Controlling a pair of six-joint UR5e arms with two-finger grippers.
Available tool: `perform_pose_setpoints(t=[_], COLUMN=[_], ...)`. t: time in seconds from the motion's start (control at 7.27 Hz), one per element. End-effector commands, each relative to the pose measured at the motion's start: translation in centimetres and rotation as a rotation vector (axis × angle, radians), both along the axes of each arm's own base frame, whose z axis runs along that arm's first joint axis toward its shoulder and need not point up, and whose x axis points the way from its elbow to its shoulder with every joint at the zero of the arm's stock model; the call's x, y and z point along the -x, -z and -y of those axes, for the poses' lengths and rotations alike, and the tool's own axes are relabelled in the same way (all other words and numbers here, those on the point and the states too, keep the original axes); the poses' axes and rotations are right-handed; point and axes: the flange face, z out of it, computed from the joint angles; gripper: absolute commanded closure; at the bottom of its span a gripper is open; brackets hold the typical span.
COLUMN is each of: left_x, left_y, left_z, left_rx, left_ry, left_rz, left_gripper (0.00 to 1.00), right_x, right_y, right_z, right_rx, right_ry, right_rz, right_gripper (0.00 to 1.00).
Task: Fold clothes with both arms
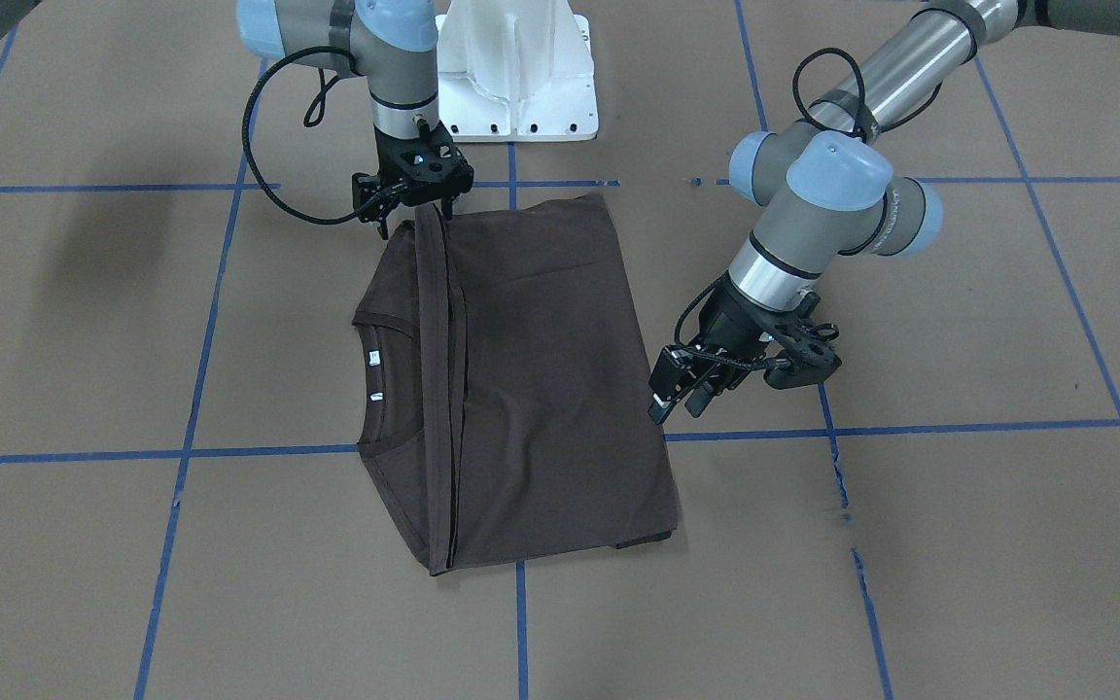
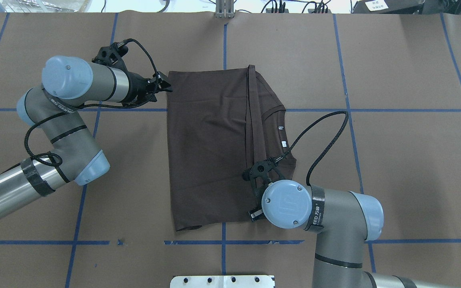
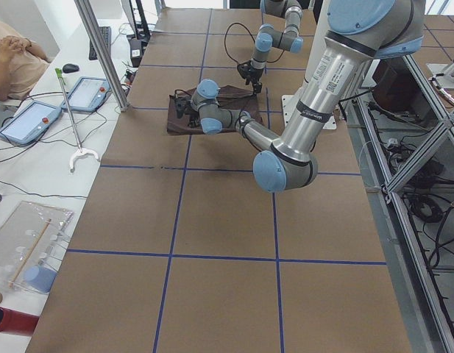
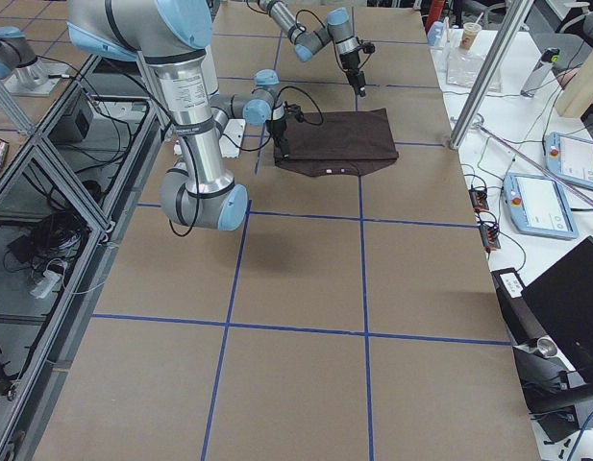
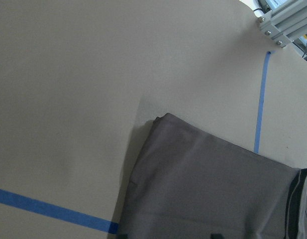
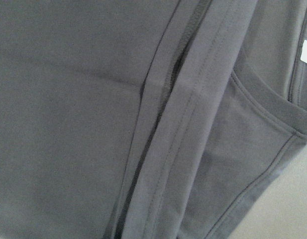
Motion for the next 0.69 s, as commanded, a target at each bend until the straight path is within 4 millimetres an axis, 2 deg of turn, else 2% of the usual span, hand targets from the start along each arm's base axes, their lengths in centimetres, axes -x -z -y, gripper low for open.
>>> perform_pose_setpoints(t=[0.0,0.14,0.28,0.41,0.55], left_x=[0.2,0.2,0.2,0.2,0.4], left_y=[0.4,0.5,0.5,0.6,1.0], left_z=[-0.1,-0.1,-0.1,-0.2,-0.3], left_rx=[-0.005,-0.006,-0.007,-0.006,-0.012], left_ry=[0.001,0.001,0.001,0.000,0.002], left_rz=[-0.006,-0.007,-0.008,-0.010,-0.016], left_gripper=[0.36,0.36,0.36,0.36,0.36], right_x=[-1.9,-3.7,-6.7,-8.5,-8.4], right_y=[-2.7,-5.8,-6.6,-7.9,-7.4], right_z=[1.2,2.0,2.5,2.1,2.2], right_rx=[-0.016,-0.007,-0.037,-0.047,-0.047], right_ry=[0.017,-0.002,0.027,0.040,0.027], right_rz=[-0.045,-0.089,-0.099,-0.116,-0.106], right_gripper=[0.00,0.00,0.00,0.00,0.00])
